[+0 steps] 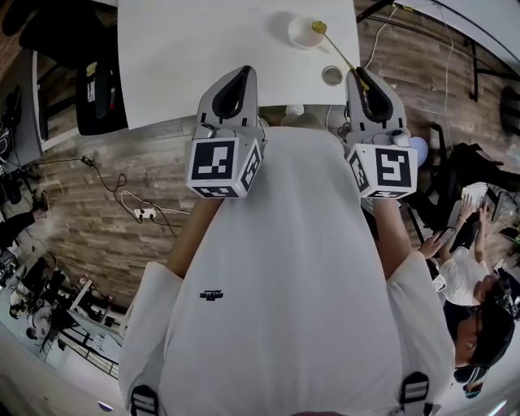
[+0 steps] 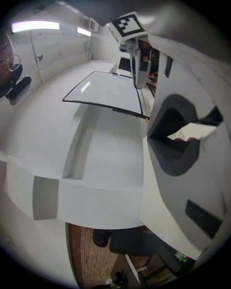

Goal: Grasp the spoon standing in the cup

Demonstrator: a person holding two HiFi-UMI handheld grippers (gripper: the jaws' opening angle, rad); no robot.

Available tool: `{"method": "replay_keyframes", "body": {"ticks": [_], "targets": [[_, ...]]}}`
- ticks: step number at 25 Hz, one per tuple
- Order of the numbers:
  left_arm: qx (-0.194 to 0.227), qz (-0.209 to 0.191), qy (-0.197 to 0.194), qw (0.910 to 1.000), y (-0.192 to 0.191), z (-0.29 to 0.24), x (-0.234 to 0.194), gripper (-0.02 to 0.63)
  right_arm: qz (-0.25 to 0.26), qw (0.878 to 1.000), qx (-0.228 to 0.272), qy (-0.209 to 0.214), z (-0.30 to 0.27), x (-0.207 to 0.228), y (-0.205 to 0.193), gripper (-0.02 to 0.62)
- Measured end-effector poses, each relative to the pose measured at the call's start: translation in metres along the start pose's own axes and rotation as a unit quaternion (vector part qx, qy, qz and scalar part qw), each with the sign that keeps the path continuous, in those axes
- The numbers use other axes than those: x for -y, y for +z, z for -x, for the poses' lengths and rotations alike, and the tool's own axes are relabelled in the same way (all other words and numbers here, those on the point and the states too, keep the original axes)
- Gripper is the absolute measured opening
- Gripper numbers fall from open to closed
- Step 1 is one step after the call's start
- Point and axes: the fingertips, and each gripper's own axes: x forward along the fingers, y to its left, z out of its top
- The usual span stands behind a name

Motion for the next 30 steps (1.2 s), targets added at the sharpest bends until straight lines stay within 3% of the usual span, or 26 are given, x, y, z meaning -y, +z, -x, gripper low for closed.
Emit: {"method": "replay_keyframes", "body": {"ticks": [17, 30], "targets": [[0.009, -0.008, -0.006, 0.9999, 0.008, -0.007, 0.01, 0.009, 0.013, 0.999, -0.005, 0.037, -0.003, 0.007, -0.001, 0.04], [0.003, -0.003, -0.031, 0.9995, 0.01, -0.021, 0.027, 0.009, 0.011, 1.0, -0.003, 0.022, -0.003, 0.016, 0.003, 0.04]]}}
